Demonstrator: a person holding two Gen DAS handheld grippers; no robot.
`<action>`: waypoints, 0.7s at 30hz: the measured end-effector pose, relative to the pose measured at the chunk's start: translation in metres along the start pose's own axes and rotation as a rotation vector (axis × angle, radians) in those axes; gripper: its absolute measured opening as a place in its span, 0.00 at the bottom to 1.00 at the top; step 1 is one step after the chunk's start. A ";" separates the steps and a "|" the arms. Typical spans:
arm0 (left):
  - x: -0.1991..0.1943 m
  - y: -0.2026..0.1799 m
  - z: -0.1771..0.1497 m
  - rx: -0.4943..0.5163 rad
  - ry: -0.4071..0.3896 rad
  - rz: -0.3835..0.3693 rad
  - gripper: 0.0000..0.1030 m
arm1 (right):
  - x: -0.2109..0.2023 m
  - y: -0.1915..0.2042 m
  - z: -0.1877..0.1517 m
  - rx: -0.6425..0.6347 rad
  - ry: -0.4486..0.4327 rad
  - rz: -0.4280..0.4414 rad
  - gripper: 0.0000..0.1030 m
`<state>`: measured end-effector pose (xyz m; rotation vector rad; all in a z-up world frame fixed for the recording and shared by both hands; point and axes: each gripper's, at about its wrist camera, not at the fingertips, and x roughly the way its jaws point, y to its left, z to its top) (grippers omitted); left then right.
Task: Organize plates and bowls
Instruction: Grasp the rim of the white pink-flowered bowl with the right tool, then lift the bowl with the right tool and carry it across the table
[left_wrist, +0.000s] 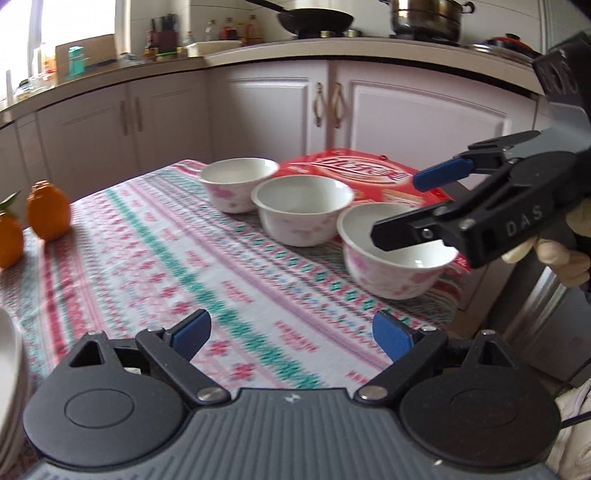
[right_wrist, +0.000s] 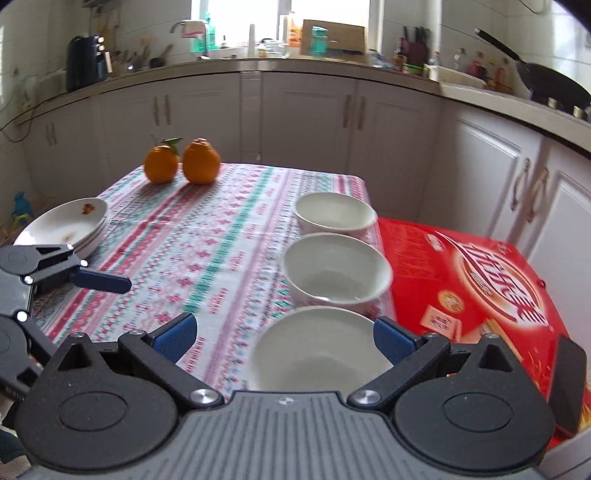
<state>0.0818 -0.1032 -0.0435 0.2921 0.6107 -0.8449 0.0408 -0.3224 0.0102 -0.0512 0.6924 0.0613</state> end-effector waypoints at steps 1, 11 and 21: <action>0.004 -0.004 0.001 0.006 0.003 -0.017 0.91 | 0.000 -0.006 -0.003 0.015 0.005 -0.006 1.00; 0.038 -0.043 0.012 0.089 0.020 -0.109 0.91 | 0.016 -0.044 -0.017 0.132 0.067 0.020 0.99; 0.052 -0.058 0.020 0.162 -0.001 -0.129 0.89 | 0.029 -0.058 -0.020 0.174 0.108 0.091 0.85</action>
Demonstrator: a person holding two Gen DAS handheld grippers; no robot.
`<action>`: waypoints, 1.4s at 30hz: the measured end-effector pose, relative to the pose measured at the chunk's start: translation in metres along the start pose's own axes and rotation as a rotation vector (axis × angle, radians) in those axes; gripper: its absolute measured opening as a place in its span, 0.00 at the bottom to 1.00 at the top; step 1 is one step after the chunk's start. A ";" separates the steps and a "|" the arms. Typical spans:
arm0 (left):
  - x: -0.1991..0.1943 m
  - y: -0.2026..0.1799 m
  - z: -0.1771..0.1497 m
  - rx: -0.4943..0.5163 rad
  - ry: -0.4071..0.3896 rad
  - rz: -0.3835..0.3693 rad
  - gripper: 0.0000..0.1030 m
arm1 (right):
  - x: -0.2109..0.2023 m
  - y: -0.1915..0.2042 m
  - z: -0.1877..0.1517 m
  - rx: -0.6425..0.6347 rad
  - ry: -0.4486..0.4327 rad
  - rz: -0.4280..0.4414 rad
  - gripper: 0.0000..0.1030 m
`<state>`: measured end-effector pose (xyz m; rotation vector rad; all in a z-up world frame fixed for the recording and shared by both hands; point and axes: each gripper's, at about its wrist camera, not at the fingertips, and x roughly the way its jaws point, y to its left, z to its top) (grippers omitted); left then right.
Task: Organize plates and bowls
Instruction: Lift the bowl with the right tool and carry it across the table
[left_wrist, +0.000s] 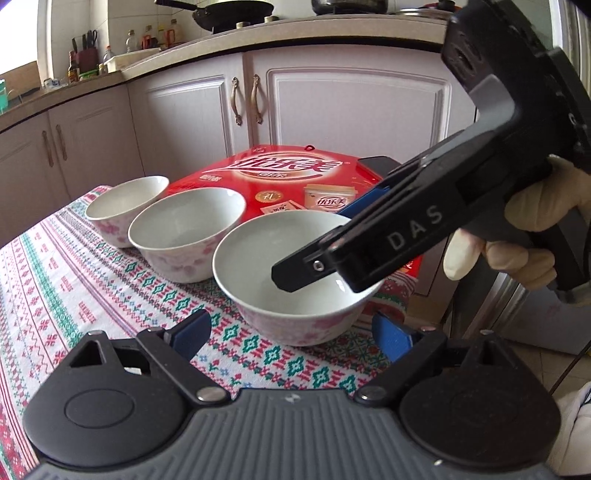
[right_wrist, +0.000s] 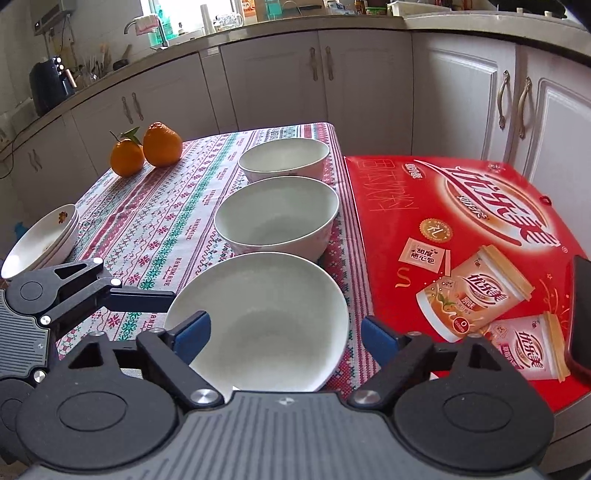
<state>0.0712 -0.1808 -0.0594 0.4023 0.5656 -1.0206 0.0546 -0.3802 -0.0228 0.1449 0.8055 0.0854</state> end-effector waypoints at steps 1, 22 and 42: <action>0.001 -0.001 0.001 0.005 -0.002 -0.001 0.89 | 0.000 -0.001 0.001 0.005 0.003 0.007 0.84; 0.000 0.004 0.002 -0.006 -0.014 -0.030 0.78 | 0.004 -0.002 0.006 0.043 0.040 0.074 0.74; -0.062 0.042 -0.026 -0.124 0.015 0.102 0.78 | 0.024 0.079 0.026 -0.118 0.064 0.224 0.74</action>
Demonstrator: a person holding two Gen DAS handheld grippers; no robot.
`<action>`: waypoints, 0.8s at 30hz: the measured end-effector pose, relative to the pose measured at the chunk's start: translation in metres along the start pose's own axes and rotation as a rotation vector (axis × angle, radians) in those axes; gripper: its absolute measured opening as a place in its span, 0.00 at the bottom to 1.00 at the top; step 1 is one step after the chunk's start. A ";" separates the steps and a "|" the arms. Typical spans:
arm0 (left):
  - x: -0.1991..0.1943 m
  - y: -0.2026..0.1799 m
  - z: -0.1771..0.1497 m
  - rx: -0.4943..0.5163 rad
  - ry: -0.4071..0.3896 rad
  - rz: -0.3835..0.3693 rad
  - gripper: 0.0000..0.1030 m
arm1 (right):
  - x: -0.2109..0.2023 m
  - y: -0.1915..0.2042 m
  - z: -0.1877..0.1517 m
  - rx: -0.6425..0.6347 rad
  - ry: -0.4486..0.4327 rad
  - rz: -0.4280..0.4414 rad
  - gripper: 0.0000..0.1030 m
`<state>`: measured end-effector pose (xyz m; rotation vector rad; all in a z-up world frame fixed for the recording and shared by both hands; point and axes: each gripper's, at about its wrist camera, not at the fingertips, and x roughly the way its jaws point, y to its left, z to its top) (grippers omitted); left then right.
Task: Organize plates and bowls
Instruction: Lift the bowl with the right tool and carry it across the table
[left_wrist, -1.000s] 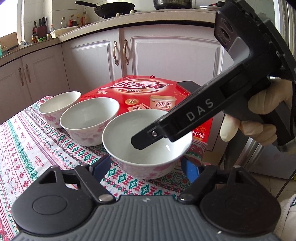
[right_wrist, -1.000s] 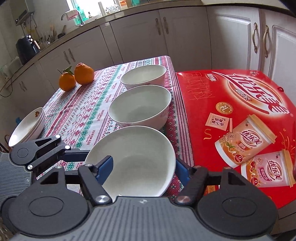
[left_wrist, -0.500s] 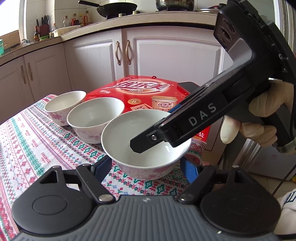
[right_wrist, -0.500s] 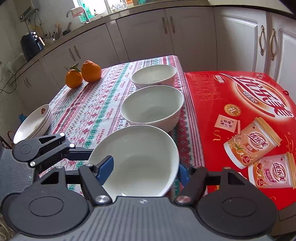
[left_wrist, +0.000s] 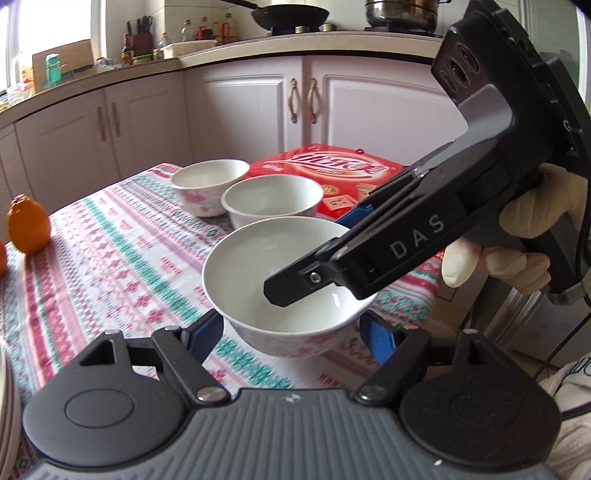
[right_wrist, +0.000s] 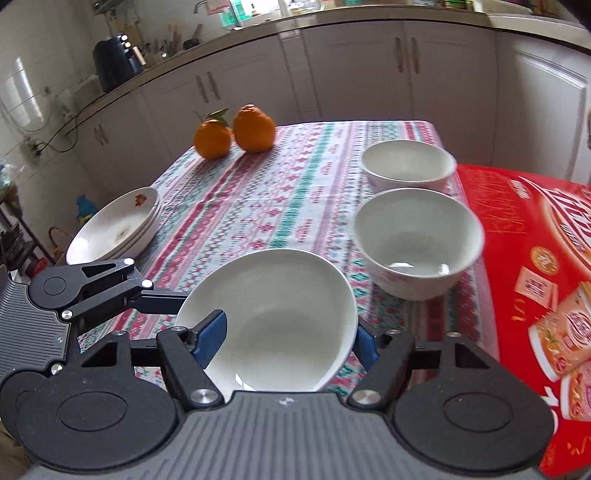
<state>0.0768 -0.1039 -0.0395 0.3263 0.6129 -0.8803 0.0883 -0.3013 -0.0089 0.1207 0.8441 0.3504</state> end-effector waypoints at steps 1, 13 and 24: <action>-0.002 0.003 -0.002 -0.006 0.003 0.009 0.78 | 0.003 0.004 0.002 -0.008 0.003 0.008 0.74; -0.016 0.037 -0.015 -0.058 0.017 0.079 0.78 | 0.039 0.038 0.022 -0.073 0.027 0.065 0.74; -0.020 0.057 -0.024 -0.084 0.022 0.111 0.78 | 0.060 0.053 0.034 -0.119 0.046 0.085 0.74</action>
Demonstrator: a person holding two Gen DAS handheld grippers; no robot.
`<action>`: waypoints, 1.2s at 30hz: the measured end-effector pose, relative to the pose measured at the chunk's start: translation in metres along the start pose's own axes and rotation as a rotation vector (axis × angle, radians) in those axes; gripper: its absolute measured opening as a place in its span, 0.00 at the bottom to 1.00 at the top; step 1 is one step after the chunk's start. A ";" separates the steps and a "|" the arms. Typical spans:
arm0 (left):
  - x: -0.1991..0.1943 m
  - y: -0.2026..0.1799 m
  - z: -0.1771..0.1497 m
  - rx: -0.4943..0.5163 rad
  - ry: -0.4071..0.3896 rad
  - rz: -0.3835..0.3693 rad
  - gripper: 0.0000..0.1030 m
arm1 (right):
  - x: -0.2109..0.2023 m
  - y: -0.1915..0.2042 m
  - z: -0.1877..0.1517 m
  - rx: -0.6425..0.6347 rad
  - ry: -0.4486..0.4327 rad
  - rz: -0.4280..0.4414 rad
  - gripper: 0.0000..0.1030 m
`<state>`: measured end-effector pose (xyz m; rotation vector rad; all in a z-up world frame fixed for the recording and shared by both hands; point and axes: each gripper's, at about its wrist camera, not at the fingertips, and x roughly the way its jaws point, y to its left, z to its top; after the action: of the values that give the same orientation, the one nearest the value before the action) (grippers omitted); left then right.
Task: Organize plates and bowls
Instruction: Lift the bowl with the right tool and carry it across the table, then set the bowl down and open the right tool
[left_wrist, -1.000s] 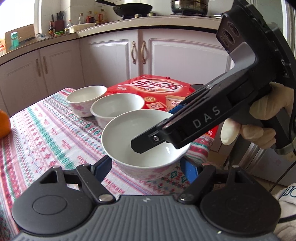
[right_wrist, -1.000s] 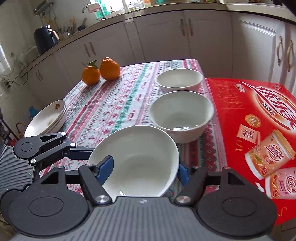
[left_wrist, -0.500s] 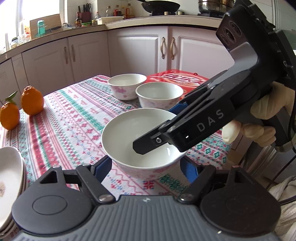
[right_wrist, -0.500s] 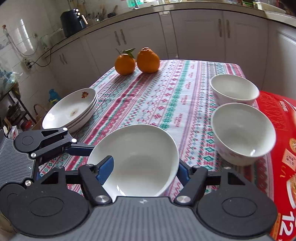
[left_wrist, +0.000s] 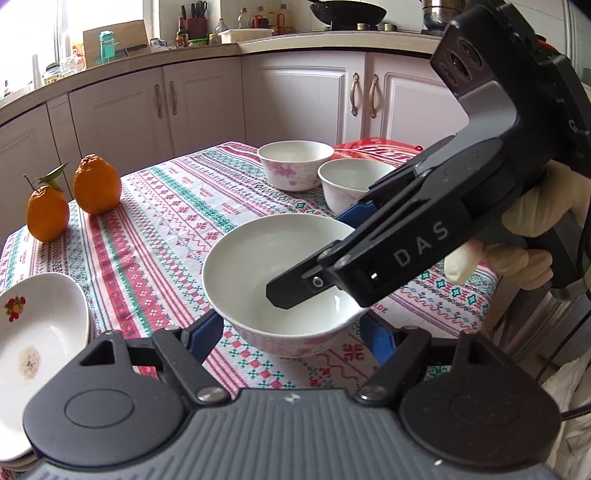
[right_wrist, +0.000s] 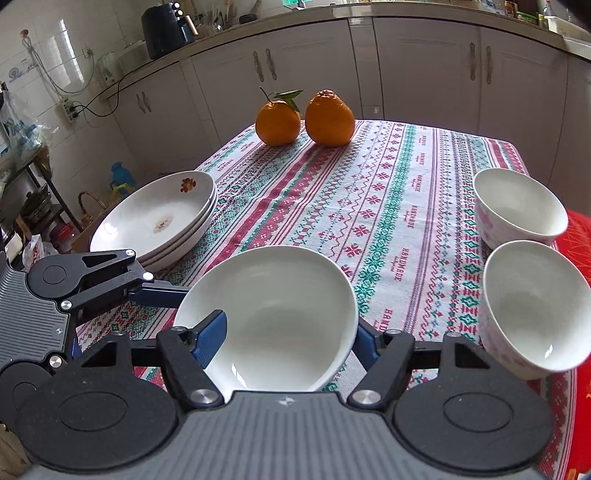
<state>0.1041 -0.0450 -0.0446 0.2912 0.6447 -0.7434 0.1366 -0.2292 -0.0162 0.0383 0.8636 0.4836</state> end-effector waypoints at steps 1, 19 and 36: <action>0.000 0.002 -0.001 -0.002 0.001 0.002 0.78 | 0.002 0.001 0.001 -0.001 0.000 0.001 0.74; 0.005 0.011 0.000 -0.031 0.017 0.001 0.78 | 0.013 -0.001 0.005 0.001 0.010 0.006 0.74; 0.001 0.010 -0.001 -0.021 0.004 0.002 0.84 | -0.001 0.005 0.006 -0.049 -0.051 -0.013 1.00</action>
<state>0.1109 -0.0379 -0.0454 0.2739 0.6559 -0.7339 0.1383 -0.2241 -0.0105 -0.0001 0.8013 0.4894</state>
